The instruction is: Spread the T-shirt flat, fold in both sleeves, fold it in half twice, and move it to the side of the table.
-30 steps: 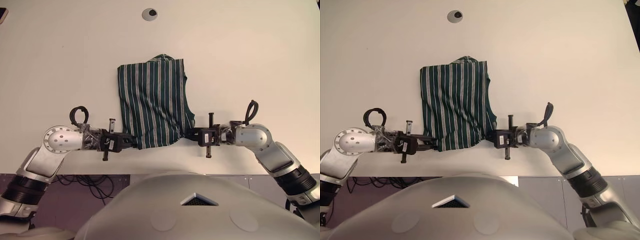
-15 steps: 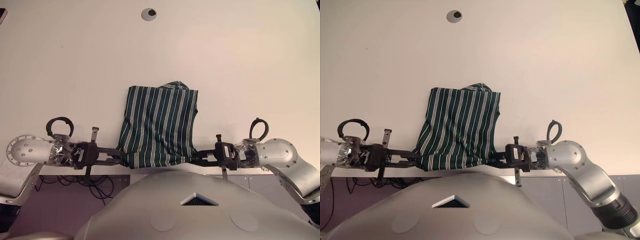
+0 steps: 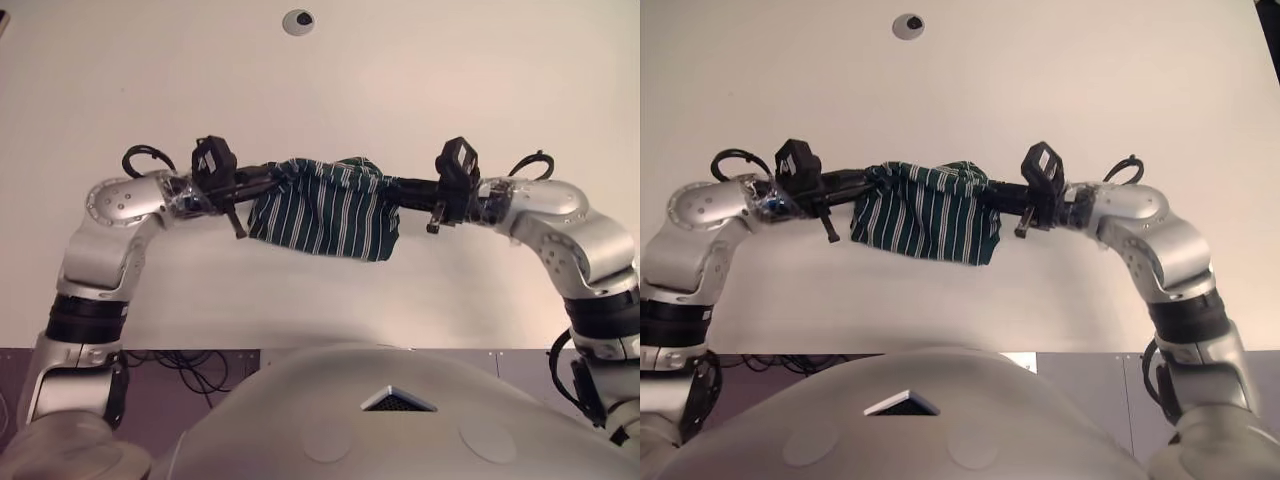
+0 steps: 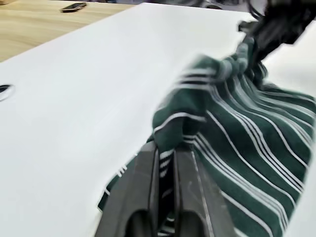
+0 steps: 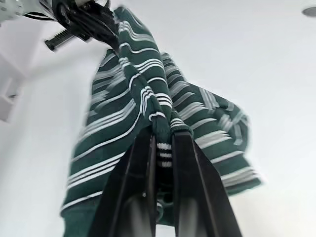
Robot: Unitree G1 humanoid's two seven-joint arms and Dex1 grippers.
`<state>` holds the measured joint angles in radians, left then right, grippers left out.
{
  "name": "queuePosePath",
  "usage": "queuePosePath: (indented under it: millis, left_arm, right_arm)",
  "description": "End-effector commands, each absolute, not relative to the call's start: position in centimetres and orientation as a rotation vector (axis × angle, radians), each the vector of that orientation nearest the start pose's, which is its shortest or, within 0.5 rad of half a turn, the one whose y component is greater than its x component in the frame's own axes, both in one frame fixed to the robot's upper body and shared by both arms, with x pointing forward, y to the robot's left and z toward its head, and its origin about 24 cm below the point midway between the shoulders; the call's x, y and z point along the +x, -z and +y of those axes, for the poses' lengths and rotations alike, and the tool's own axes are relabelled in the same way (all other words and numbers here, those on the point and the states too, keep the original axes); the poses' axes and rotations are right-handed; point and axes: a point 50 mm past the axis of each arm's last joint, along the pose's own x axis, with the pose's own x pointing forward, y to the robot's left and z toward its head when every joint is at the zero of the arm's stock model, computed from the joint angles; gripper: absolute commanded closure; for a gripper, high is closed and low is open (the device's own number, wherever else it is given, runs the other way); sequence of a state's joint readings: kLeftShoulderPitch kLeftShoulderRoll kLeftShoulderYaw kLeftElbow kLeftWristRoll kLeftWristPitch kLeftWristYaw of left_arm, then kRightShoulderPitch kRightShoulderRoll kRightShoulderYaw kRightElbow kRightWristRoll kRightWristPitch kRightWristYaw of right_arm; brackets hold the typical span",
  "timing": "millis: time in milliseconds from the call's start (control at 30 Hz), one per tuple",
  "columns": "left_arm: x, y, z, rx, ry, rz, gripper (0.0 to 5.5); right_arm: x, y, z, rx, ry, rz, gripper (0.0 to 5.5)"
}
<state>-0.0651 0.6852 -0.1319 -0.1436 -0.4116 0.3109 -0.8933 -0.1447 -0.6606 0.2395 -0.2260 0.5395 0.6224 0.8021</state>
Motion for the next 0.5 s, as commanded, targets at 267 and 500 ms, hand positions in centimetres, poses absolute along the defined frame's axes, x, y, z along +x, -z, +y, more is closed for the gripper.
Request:
queuePosePath:
  millis: [267,500]
  left_arm:
    - [26.8,-4.2,18.7,0.212,0.865,0.456,4.38]
    - [29.3,-4.5,19.9,0.127,0.649,0.336,4.33]
  right_arm:
    - [27.1,-4.6,-15.4,0.038,-0.964,0.604,4.38]
    - [27.8,-4.1,-16.4,0.154,-0.833,0.591,4.18]
